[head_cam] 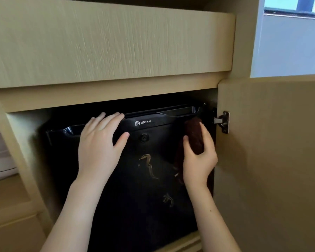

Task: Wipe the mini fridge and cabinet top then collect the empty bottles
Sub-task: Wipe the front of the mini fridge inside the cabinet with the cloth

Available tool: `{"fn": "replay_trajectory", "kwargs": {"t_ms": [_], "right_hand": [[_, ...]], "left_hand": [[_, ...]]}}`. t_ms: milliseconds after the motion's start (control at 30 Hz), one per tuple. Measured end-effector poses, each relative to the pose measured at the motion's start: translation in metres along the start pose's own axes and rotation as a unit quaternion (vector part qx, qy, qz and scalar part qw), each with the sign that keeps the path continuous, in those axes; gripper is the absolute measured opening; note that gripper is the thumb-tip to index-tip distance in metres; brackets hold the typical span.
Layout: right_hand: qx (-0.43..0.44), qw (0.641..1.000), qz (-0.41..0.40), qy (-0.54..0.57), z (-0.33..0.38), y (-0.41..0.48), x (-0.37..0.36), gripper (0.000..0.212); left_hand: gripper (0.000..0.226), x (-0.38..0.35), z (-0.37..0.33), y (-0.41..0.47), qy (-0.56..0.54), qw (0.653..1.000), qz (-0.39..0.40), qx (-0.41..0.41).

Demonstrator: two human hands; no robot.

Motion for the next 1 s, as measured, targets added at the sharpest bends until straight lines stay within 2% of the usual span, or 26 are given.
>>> {"fn": "replay_trajectory", "kwargs": {"t_ms": [133,200,300,367,433,533,600,667,800,867,1000], "right_hand": [[0.063,0.994,0.090,-0.028,0.005,-0.012,-0.013,0.056],[0.031,0.999,0.032,-0.007,-0.004,-0.001,-0.007,0.053],[-0.090,0.990,-0.107,0.033,-0.029,0.004,0.011,0.047],[-0.134,0.981,-0.134,0.035,-0.036,-0.001,0.016,0.047],[-0.115,0.987,-0.112,0.027,-0.029,0.000,0.014,0.049],[-0.015,1.000,-0.015,0.006,-0.005,0.012,0.002,0.052],[0.019,1.000,0.025,0.002,0.000,0.013,0.000,0.055],[0.001,1.000,0.001,0.006,-0.010,0.009,0.004,0.052],[-0.112,0.988,-0.093,0.049,-0.035,0.002,0.017,0.049],[-0.119,0.987,-0.094,0.060,-0.029,0.005,0.011,0.049],[0.029,0.999,0.021,-0.005,0.001,-0.002,-0.013,0.054]], "left_hand": [[0.044,-0.004,-0.003,-0.003,-0.012,0.999,-0.034,0.004],[0.043,-0.005,-0.003,-0.002,-0.014,0.999,-0.041,0.004],[0.042,-0.003,-0.004,-0.001,-0.021,0.999,-0.047,0.002],[0.042,-0.003,-0.005,-0.001,-0.026,0.998,-0.050,0.005],[0.042,-0.002,-0.006,-0.001,-0.029,0.998,-0.058,0.009],[0.041,-0.004,-0.007,-0.001,-0.026,0.998,-0.061,0.011],[0.041,-0.004,-0.006,0.000,-0.023,0.998,-0.063,0.009],[0.040,-0.004,-0.005,0.000,-0.023,0.998,-0.066,0.007],[0.040,-0.006,-0.004,0.000,-0.023,0.997,-0.075,-0.003],[0.040,-0.008,-0.002,0.000,-0.015,0.997,-0.079,-0.010],[0.045,-0.010,0.001,-0.007,-0.030,0.995,-0.073,-0.052]]}}
Point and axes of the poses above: each hand's wrist, its own y-axis towards the middle knuckle, its own x-axis out of the back of the hand, z = x × y, the point moved 2 cm from there along y, towards the middle knuckle, and after that the axes turned 8 degrees about z, right-handed, at the moved point
